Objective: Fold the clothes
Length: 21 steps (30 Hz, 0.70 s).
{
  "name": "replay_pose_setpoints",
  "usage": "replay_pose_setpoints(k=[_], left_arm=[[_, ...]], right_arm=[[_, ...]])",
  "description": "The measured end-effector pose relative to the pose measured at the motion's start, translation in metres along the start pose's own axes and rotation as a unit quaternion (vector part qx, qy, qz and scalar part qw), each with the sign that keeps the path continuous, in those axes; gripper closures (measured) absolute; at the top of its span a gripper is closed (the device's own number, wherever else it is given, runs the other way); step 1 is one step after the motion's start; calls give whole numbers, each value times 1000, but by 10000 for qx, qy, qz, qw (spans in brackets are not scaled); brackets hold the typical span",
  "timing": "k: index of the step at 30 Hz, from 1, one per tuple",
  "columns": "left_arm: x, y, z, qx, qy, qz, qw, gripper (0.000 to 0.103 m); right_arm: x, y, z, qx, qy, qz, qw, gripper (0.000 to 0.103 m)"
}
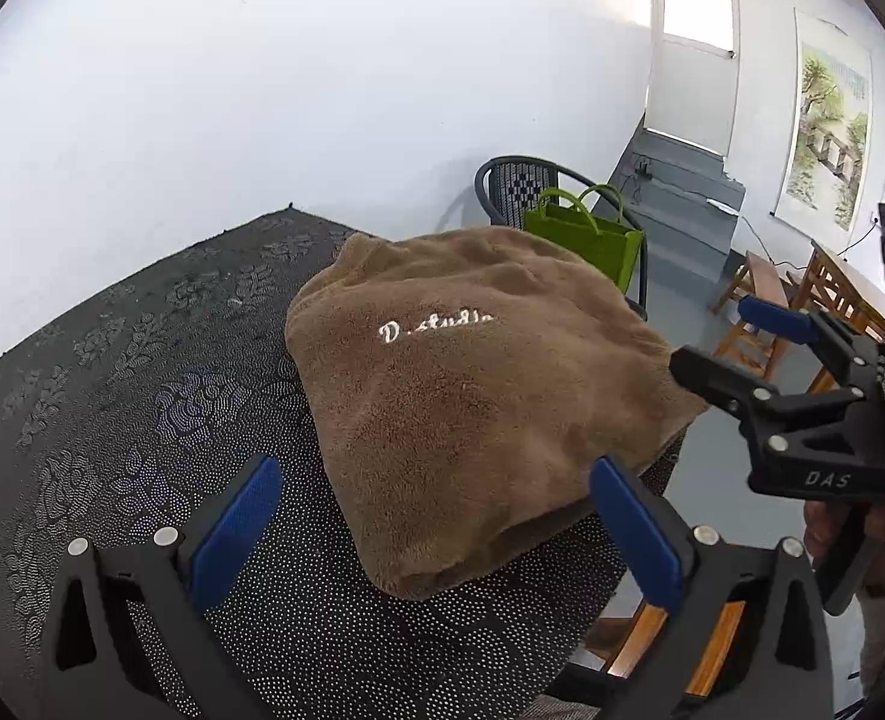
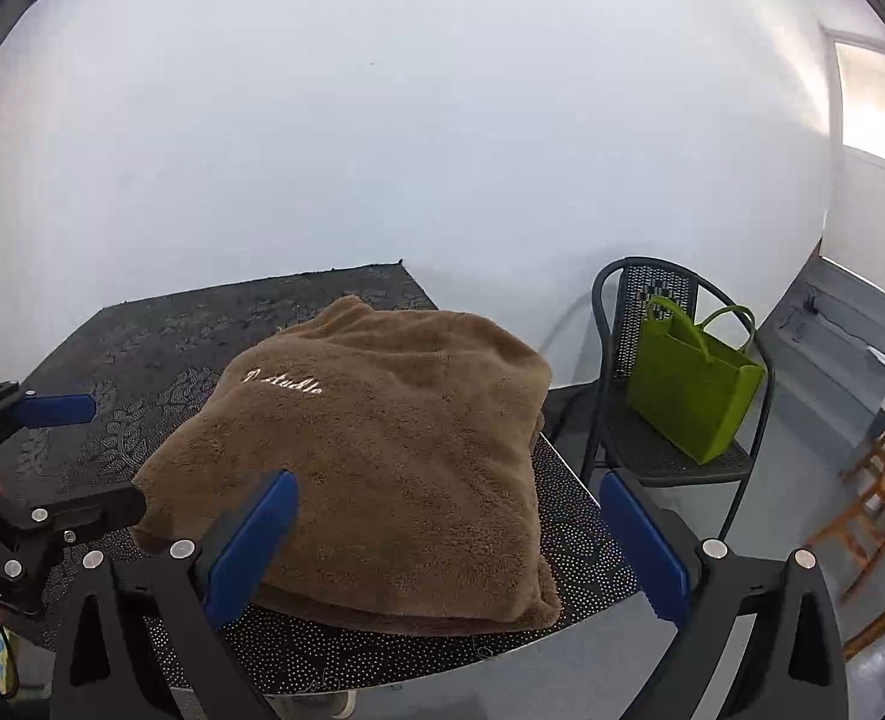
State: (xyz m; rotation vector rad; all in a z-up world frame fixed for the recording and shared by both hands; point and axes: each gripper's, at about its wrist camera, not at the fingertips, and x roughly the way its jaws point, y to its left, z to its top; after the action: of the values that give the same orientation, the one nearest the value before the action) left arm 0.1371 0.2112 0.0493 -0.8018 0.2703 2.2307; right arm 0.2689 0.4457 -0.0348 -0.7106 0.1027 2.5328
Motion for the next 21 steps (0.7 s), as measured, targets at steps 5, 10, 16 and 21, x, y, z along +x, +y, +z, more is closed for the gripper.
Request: replay_pose_setpoints(k=[5, 10, 16, 21], left_arm=[[-10, -5, 2, -11, -50, -37, 10000, 0], [-12, -5, 6, -115, 15, -223, 9997, 0], [-15, -13, 8, 29, 17, 151, 9999, 0], [-13, -11, 9, -33, 59, 286, 9996, 0]], right_arm=[[-4, -5, 1, 130, 56, 50, 9999, 1], [-10, -5, 7, 84, 18, -73, 9999, 1], [-12, 0, 5, -22, 98, -220, 9997, 1], [-11, -1, 2, -6, 176, -295, 9994, 1]])
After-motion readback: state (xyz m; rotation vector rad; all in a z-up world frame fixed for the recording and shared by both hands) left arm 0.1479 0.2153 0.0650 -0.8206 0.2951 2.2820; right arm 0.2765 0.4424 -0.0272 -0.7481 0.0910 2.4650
